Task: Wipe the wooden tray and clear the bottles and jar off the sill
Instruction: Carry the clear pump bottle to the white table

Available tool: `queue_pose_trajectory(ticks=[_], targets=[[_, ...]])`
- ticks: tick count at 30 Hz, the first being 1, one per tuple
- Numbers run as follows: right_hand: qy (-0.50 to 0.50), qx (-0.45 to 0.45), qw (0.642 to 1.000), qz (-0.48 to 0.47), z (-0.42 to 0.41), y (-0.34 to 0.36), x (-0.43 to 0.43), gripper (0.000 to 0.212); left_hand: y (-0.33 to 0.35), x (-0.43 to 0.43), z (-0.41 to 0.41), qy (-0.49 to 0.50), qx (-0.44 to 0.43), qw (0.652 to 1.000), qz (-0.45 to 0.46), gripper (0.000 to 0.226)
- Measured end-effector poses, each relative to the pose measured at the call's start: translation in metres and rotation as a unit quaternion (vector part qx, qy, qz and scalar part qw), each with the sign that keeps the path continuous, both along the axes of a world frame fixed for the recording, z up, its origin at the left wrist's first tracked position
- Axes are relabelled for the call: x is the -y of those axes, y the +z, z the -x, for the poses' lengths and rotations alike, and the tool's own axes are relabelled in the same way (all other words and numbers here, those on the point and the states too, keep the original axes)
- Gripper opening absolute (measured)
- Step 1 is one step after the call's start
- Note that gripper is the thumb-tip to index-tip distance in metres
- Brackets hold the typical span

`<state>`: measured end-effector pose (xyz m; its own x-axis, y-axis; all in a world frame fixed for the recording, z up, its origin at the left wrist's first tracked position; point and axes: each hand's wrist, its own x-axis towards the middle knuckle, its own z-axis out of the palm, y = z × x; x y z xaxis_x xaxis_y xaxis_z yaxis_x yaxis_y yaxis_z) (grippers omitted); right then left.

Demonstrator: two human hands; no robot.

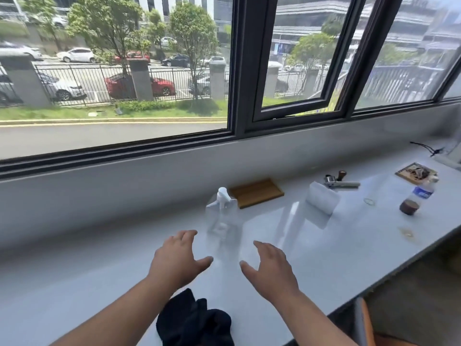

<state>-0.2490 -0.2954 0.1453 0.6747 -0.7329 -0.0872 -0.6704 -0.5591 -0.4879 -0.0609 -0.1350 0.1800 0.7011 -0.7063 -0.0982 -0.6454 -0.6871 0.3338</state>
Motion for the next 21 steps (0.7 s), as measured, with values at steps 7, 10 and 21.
queue_pose_trajectory(ticks=[7,10,21], targets=[[-0.043,-0.026,0.999,-0.006,-0.045,-0.010,0.032,0.078,-0.017,0.061,-0.066,-0.003,-0.026,1.000,0.003,0.099],[-0.058,-0.042,0.997,-0.038,-0.055,-0.028,0.040,0.078,-0.031,0.083,-0.078,0.005,-0.038,0.999,-0.003,0.106],[-0.097,0.000,0.965,-0.243,-0.129,-0.092,0.123,0.066,-0.069,0.165,-0.104,0.091,-0.071,0.992,0.045,0.121]])
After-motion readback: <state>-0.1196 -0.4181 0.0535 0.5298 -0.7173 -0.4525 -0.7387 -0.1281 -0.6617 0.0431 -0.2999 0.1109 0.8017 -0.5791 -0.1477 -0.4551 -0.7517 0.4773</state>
